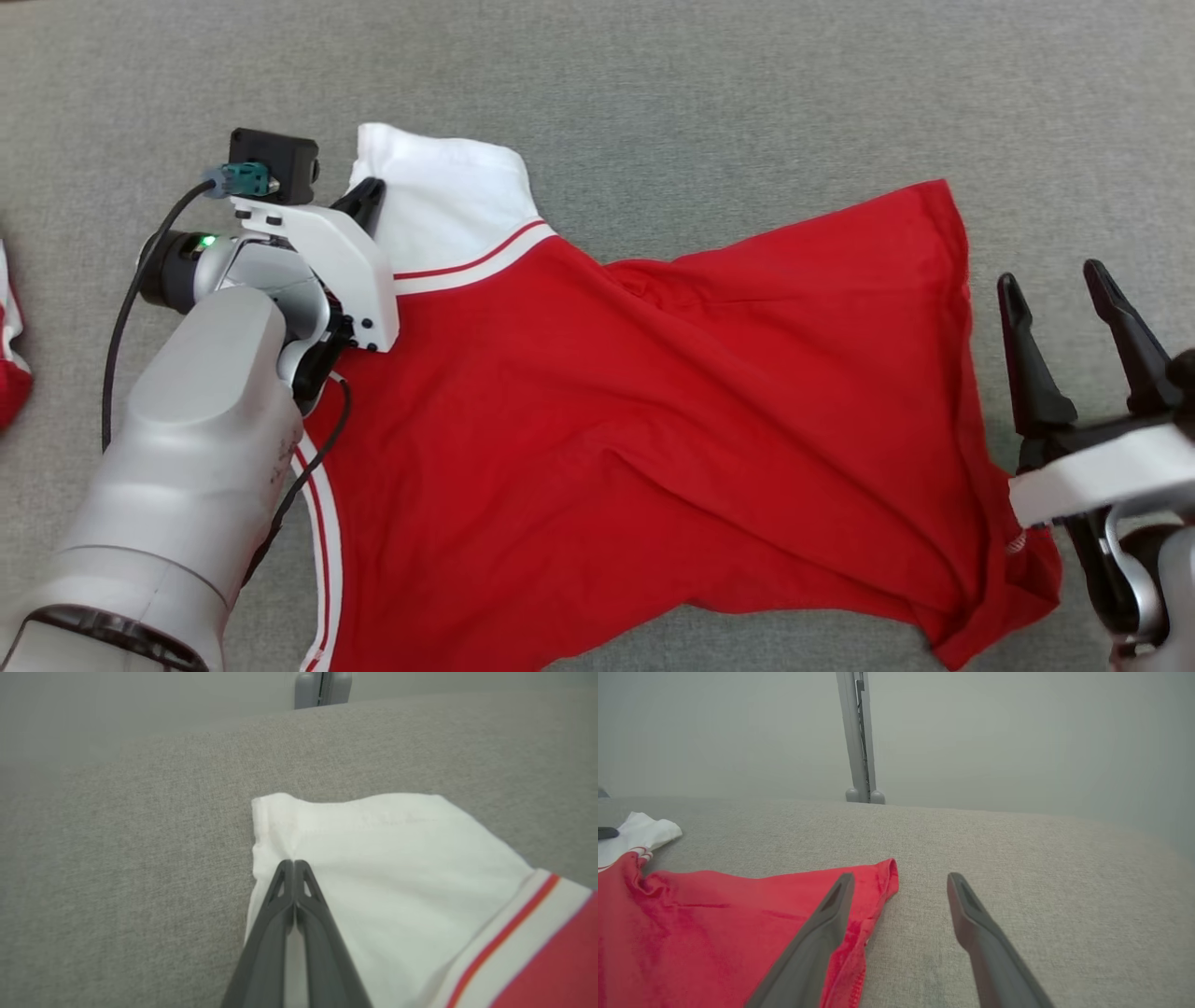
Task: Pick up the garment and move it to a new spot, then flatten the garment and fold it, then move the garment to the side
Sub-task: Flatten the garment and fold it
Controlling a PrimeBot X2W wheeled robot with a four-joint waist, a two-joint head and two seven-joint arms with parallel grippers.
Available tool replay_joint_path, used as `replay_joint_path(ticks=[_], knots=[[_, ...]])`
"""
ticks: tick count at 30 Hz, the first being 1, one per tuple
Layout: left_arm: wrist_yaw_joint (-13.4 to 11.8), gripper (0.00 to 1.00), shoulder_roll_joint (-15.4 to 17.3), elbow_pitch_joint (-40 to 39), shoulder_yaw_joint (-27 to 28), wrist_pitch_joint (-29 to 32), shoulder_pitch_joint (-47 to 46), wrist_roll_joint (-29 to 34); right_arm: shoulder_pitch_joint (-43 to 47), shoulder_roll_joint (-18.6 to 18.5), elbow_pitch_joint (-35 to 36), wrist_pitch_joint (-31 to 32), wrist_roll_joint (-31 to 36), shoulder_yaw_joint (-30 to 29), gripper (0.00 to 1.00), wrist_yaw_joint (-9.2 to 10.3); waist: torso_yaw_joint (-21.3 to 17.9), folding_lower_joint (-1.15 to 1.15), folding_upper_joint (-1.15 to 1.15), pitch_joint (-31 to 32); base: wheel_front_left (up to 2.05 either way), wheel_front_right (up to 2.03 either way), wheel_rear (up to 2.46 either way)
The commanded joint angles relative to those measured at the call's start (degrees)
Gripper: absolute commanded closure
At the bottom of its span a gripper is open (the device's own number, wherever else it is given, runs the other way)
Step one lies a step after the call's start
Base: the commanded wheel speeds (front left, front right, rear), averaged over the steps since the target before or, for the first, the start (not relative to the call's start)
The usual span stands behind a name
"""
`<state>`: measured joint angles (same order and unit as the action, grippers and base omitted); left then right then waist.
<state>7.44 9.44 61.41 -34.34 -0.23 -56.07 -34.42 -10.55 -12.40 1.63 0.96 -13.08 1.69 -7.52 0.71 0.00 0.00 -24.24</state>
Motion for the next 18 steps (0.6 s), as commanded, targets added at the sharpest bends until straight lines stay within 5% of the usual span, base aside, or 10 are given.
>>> replay_joint_path(ticks=[1,9,10,11,12,13,18], knots=[[0.1,1.00,0.0,-0.1,-0.3,-0.7,-1.3,-0.3,-1.1,-0.7,-0.8,0.5,-0.3,0.6,0.00,0.06,0.7,0.00,0.00,-0.3,0.00,0.00,0.00],[0.1,1.00,-0.7,0.1,-3.4,-4.8,-2.4,-2.8,-4.9,-3.4,-7.8,6.0,-3.4,5.8,0.00,0.08,2.7,0.00,0.00,-1.4,0.00,0.00,0.00],[0.1,1.00,-0.6,0.1,-3.6,-5.2,-2.5,-3.0,-5.1,-3.6,-8.3,6.6,-3.8,6.0,0.13,0.08,2.8,0.00,0.00,-1.6,0.00,0.00,0.00],[0.1,1.00,-0.5,0.2,-3.9,-5.8,-2.5,-3.3,-5.3,-3.5,-8.8,7.2,-4.3,5.8,0.52,0.08,2.9,0.00,0.00,-1.8,0.00,0.00,0.00],[0.1,1.00,-0.4,0.2,-4.2,-6.3,-2.5,-3.6,-5.4,-3.6,-9.3,7.9,-4.6,5.7,0.65,0.08,3.0,0.00,0.00,-1.9,0.00,0.00,0.00],[0.1,1.00,-0.2,0.1,-4.4,-7.1,-2.6,-3.7,-5.7,-3.6,-9.4,7.8,-5.0,5.6,1.00,0.08,3.0,0.00,0.00,-2.1,0.00,0.00,0.00],[0.1,1.00,0.7,-0.5,-5.2,-11.7,-3.2,-4.9,-7.0,-4.5,-8.8,5.5,-5.8,4.1,1.00,0.09,3.1,0.00,0.00,-2.4,0.00,0.00,0.00]])
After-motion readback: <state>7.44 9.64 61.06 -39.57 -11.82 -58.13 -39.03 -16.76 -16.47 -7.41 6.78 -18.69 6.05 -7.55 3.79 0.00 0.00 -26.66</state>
